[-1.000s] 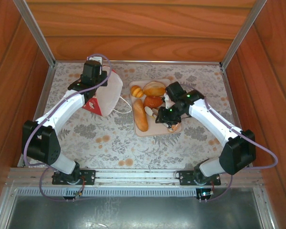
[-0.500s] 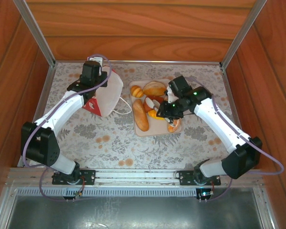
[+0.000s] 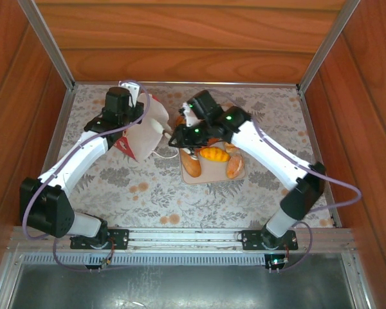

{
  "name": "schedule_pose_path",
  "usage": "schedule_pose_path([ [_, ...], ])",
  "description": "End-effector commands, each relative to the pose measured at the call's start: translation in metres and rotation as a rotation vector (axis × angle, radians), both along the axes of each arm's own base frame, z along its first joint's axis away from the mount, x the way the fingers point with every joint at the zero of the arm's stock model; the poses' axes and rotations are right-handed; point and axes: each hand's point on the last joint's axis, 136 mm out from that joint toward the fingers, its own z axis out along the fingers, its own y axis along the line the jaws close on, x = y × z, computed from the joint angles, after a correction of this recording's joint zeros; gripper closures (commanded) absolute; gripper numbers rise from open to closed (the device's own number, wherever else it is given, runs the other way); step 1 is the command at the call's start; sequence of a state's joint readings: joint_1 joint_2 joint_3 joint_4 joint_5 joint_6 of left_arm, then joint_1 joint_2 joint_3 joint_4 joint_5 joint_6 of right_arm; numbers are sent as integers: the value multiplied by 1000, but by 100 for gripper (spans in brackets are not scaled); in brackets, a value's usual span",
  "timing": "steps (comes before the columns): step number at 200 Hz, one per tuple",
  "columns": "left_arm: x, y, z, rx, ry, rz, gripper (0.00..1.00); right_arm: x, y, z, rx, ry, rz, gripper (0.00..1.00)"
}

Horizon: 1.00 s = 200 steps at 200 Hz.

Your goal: Take the fake bread out of the paper bag

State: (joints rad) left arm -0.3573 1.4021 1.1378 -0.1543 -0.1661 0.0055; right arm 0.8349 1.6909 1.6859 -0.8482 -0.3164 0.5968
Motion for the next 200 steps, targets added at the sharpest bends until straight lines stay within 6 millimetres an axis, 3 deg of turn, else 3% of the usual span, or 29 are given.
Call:
schedule_pose_path([
  [1,0,-4,6,-8,-50,-36,100,3,31,-7,16,23,46,57],
  [74,-4,-17,6,26,-77,-112,100,34,71,-49,-12,35,51,56],
  [109,-2,-14,3,75,-86,-110,100,34,81,-57,-19,8,56,56],
  [200,3,-33,0,96,-89,-127,100,36,113,-76,15,102,67,54],
])
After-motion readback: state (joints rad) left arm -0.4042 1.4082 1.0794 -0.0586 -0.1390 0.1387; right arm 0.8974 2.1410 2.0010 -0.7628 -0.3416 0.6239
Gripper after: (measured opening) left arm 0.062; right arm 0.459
